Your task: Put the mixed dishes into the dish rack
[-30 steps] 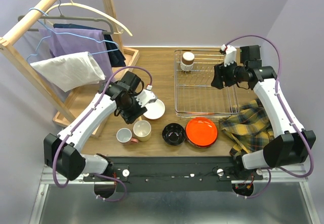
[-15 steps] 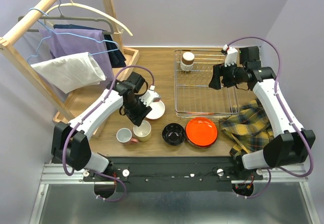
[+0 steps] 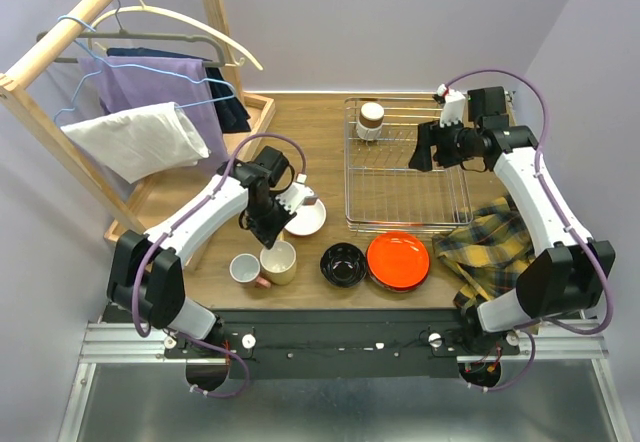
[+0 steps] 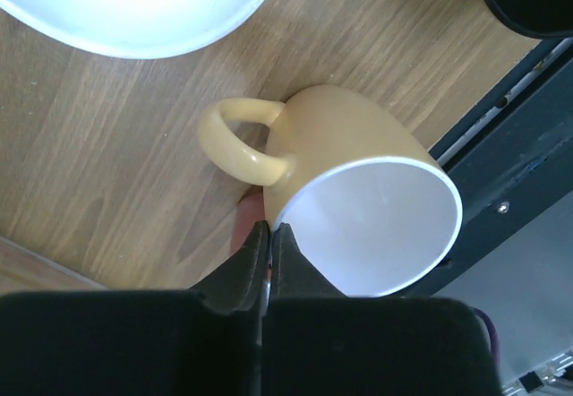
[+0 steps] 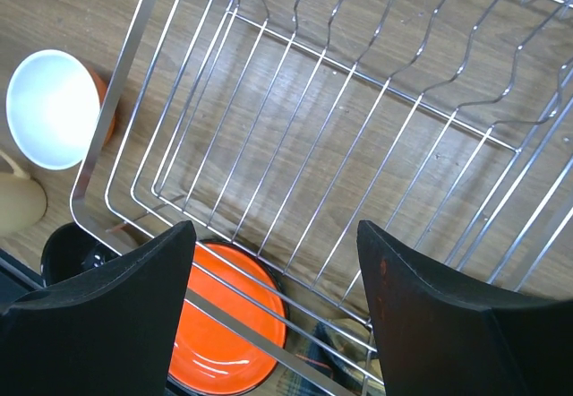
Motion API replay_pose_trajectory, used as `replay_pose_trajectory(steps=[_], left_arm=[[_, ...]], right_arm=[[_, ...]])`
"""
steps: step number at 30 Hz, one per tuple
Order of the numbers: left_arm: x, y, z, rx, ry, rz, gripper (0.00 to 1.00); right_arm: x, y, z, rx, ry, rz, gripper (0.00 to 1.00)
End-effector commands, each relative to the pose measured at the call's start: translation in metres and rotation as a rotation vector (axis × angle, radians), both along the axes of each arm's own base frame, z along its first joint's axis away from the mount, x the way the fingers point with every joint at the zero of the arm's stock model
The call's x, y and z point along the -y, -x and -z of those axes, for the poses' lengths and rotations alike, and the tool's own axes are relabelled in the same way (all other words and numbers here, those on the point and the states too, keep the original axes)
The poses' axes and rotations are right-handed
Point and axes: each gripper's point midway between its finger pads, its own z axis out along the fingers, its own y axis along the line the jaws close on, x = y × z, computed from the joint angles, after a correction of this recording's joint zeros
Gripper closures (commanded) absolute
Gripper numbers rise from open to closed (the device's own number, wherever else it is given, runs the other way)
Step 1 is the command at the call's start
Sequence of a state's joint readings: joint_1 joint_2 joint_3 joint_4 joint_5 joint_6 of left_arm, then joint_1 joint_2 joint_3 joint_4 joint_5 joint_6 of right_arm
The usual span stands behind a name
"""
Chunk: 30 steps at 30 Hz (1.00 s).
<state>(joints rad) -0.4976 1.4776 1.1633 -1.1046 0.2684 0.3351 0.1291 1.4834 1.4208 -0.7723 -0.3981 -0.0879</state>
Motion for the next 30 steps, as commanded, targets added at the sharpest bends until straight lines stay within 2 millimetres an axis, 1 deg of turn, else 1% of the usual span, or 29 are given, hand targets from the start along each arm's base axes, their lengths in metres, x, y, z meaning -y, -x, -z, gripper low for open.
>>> replay_pose_trajectory(steps=[1, 2, 3, 4, 5, 6, 8, 9, 11, 12, 14, 15, 16, 17, 18, 19, 20, 21, 22, 23, 24, 25, 26, 27, 28, 29, 30], left_arm=[[0.002, 0.000, -0.013, 0.008, 0.018, 0.035, 1.00], [0.002, 0.001, -0.017, 0.013, 0.022, 0.054, 1.00], [0.003, 0.002, -0.025, 0.010, 0.031, 0.066, 1.00], [0.003, 0.002, -0.030, 0.016, 0.034, 0.077, 1.00], [0.003, 0.002, -0.034, 0.020, 0.038, 0.095, 1.00], [0.005, 0.002, -0.045, 0.025, 0.050, 0.108, 1.00], [0.011, 0.001, -0.061, 0.041, 0.091, 0.125, 1.00], [0.016, -0.005, -0.075, 0.078, 0.116, 0.132, 1.00], [0.025, -0.010, -0.092, 0.110, 0.161, 0.155, 1.00], [0.032, -0.014, -0.110, 0.148, 0.187, 0.185, 1.00], [0.039, -0.021, -0.124, 0.180, 0.197, 0.222, 1.00], [0.043, -0.031, -0.141, 0.247, 0.207, 0.228, 1.00], [0.049, -0.035, -0.148, 0.291, 0.207, 0.258, 1.00], [0.048, -0.043, -0.153, 0.345, 0.176, 0.274, 1.00], [0.053, -0.054, -0.161, 0.419, 0.169, 0.304, 1.00], [0.055, -0.061, -0.164, 0.483, 0.136, 0.325, 1.00], [0.061, -0.064, -0.168, 0.553, 0.108, 0.399, 1.00], [0.059, -0.078, -0.168, 0.635, 0.040, 0.406, 1.00], [0.060, -0.084, -0.170, 0.688, 0.005, 0.423, 1.00], [0.066, -0.085, -0.174, 0.748, -0.029, 0.479, 1.00], [0.062, -0.099, -0.177, 0.822, -0.103, 0.459, 1.00], [0.063, -0.105, -0.179, 0.861, -0.140, 0.468, 1.00], [0.063, -0.109, -0.183, 0.902, -0.180, 0.469, 1.00], [0.071, -0.116, -0.187, 0.964, -0.212, 0.498, 1.00], [0.063, -0.123, -0.193, 1.014, -0.292, 0.475, 1.00], [0.064, -0.127, -0.197, 1.048, -0.320, 0.482, 1.00], [0.070, -0.133, -0.200, 1.105, -0.353, 0.524, 1.00]], right_arm=[[-0.010, -0.014, -0.002, -0.006, -0.054, -0.011, 0.20], [-0.011, -0.016, -0.004, -0.005, -0.058, -0.016, 0.20], [-0.012, -0.019, -0.005, -0.003, -0.062, -0.017, 0.20], [-0.013, -0.022, -0.001, -0.021, -0.062, -0.018, 0.20], [-0.014, -0.026, -0.008, -0.006, -0.068, -0.023, 0.20], [-0.014, -0.028, -0.007, -0.011, -0.069, -0.024, 0.20], [-0.016, -0.032, -0.011, -0.006, -0.071, -0.029, 0.20], [-0.014, -0.033, -0.013, 0.000, -0.066, -0.025, 0.20], [-0.012, -0.036, -0.014, 0.009, -0.054, -0.017, 0.20], [-0.011, -0.039, -0.019, 0.024, -0.048, -0.011, 0.20], [-0.006, -0.047, -0.026, 0.042, -0.035, 0.038, 0.20], [-0.005, -0.054, -0.034, 0.058, -0.039, 0.062, 0.20], [-0.006, -0.059, -0.043, 0.054, -0.077, 0.106, 0.19], [-0.010, -0.062, -0.048, 0.052, -0.105, 0.116, 0.19], [-0.012, -0.066, -0.051, 0.044, -0.134, 0.126, 0.19], [-0.019, -0.073, -0.057, 0.023, -0.187, 0.149, 0.19], [-0.028, -0.073, -0.055, -0.014, -0.236, 0.131, 0.19], [-0.034, -0.073, -0.054, -0.045, -0.274, 0.128, 0.19], [-0.042, -0.074, -0.046, -0.107, -0.320, 0.143, 0.20], [-0.050, -0.068, -0.043, -0.153, -0.371, 0.114, 0.20], [-0.054, -0.066, -0.040, -0.190, -0.405, 0.110, 0.20], [-0.058, -0.064, -0.039, -0.233, -0.454, 0.116, 0.21], [-0.065, -0.057, -0.034, -0.300, -0.512, 0.085, 0.24], [-0.068, -0.053, -0.033, -0.340, -0.552, 0.078, 0.25], [-0.072, -0.051, -0.035, -0.385, -0.613, 0.078, 0.26], [-0.081, -0.042, -0.039, -0.449, -0.687, 0.017, 0.30], [-0.084, -0.037, -0.032, -0.502, -0.721, 0.009, 0.31]])
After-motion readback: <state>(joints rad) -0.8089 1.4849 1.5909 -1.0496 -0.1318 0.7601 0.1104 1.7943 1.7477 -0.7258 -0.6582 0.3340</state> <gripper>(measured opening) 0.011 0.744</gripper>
